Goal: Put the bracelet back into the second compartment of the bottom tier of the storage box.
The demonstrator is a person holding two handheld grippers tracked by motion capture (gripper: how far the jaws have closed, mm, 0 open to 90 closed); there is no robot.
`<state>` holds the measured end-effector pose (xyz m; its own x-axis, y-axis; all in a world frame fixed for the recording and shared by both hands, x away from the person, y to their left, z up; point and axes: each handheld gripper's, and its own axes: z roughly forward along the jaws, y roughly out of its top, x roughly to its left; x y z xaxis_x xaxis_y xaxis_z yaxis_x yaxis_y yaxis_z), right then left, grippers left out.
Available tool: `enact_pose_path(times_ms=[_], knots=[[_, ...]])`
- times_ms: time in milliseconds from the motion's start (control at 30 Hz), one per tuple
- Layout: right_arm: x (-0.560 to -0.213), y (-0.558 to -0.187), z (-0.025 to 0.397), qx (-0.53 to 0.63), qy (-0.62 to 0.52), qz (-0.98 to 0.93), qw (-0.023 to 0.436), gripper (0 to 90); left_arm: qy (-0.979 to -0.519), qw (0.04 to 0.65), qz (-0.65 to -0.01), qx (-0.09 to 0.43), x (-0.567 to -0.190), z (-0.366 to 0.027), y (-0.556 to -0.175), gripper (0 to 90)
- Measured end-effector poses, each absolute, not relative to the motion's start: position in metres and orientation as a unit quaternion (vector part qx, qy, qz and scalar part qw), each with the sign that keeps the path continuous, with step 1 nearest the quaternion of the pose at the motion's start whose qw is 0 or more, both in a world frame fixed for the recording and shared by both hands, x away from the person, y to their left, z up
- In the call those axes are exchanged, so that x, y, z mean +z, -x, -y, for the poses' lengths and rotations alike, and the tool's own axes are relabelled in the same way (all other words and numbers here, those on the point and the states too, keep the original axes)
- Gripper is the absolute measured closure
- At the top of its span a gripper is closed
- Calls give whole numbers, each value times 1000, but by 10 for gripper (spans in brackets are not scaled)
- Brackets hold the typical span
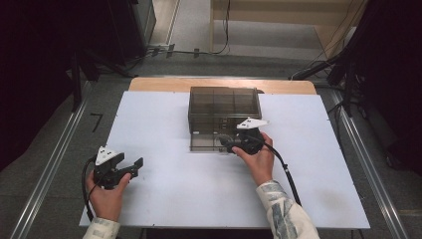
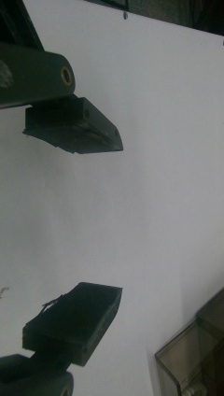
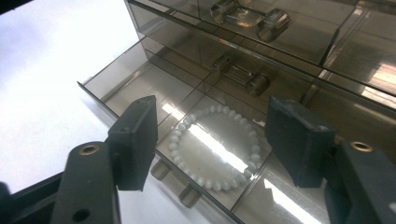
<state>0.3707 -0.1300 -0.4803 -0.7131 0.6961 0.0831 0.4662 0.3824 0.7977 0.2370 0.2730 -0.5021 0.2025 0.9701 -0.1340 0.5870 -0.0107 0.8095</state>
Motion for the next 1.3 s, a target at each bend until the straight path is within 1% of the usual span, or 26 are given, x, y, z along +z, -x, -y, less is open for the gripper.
enact_pose_path(times_ms=[100,233,367,567,800,1300], knots=[[-481,-372,131,423,-353,-823,140,265,-668,394,-583,243,-502,-273,-237,252],[-481,-372,132,419,-354,-824,146,256,-668,394,-583,243,-502,-273,-237,252],[-479,-370,133,419,-351,-825,142,253,-668,393,-583,243,-502,-273,-237,252],[-477,-369,135,417,-353,-825,143,253,-669,392,-583,243,-502,-273,-237,251],[-475,-366,139,417,-355,-826,136,275,-669,392,-583,243,-502,-273,-237,251],[-469,-353,159,403,-361,-826,156,278,-670,391,-583,241,-503,-272,-237,251]])
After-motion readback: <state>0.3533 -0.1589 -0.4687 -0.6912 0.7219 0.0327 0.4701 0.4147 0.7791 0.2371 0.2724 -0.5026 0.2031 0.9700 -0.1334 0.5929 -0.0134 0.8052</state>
